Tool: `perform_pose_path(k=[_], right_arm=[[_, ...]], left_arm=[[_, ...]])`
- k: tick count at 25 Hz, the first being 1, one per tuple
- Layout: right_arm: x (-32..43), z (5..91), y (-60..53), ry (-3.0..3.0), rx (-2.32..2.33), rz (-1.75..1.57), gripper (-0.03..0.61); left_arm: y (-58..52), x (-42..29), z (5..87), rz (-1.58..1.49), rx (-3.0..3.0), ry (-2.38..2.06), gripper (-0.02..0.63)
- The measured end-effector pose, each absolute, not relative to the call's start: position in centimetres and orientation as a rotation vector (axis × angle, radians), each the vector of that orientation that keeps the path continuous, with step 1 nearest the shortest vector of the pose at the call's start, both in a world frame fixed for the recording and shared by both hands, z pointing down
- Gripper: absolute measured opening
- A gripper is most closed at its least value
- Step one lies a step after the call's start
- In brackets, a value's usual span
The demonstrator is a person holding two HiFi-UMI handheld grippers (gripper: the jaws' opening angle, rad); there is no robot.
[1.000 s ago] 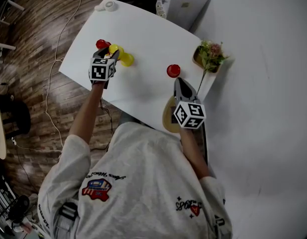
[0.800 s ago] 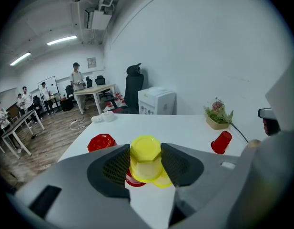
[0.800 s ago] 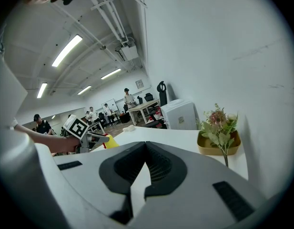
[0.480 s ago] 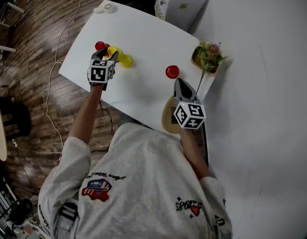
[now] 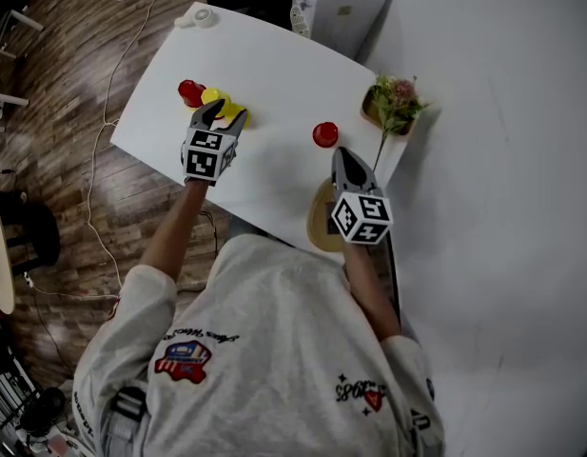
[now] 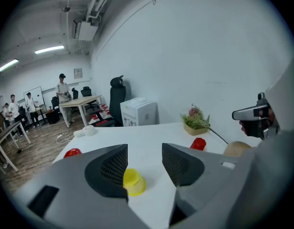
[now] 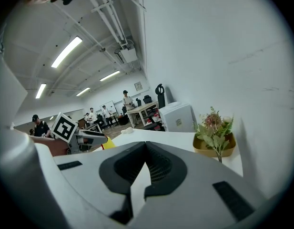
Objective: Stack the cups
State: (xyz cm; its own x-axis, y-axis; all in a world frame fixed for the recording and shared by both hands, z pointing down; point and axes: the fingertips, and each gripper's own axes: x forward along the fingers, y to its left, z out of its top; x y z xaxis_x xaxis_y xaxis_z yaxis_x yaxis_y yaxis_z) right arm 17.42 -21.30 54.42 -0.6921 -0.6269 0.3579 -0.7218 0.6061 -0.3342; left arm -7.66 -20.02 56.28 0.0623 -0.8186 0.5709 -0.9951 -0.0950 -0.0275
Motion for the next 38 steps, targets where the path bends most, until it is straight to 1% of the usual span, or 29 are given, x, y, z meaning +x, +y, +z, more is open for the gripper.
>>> perform_pose_path(k=[3,6,17,23,27,29,31,38], right_arm=[[18.2,54.3,-21.3,-2.620,1.144,0.680,0.000],[19.4,54.2,-21.5,-2.607,1.181,0.678,0.000],[24.2,54.5,-21.2,-2.526,1.349,0.703,0.000],[27.9,54.9,-21.0,-2.465,1.466,0.722,0.000],[30.3,55.1,-20.8,-2.419,1.540,0.737,0.000],[31.2,55.2,-20.7,-2.402,1.565,0.738,0.000],[31.8,55.4,-20.8,-2.394,1.578,0.742,0.000],[31.3,55.5,-21.5,-2.420,1.542,0.747,0.000]], left_arm=[[-21.1,-4.4,57.0,0.596,2.057,-1.738,0.218],[-22.5,-1.1,57.8,0.569,2.127,-1.660,0.239],[-25.2,8.4,62.8,0.619,2.221,-1.379,0.281],[-26.3,13.4,66.0,0.693,2.287,-1.276,0.281],[-26.8,14.9,67.8,0.721,2.254,-1.253,0.281],[-27.2,15.2,68.2,0.736,2.250,-1.270,0.271],[-27.5,15.3,68.2,0.750,2.267,-1.294,0.207],[-27.9,14.9,65.8,0.724,2.320,-1.344,0.206]])
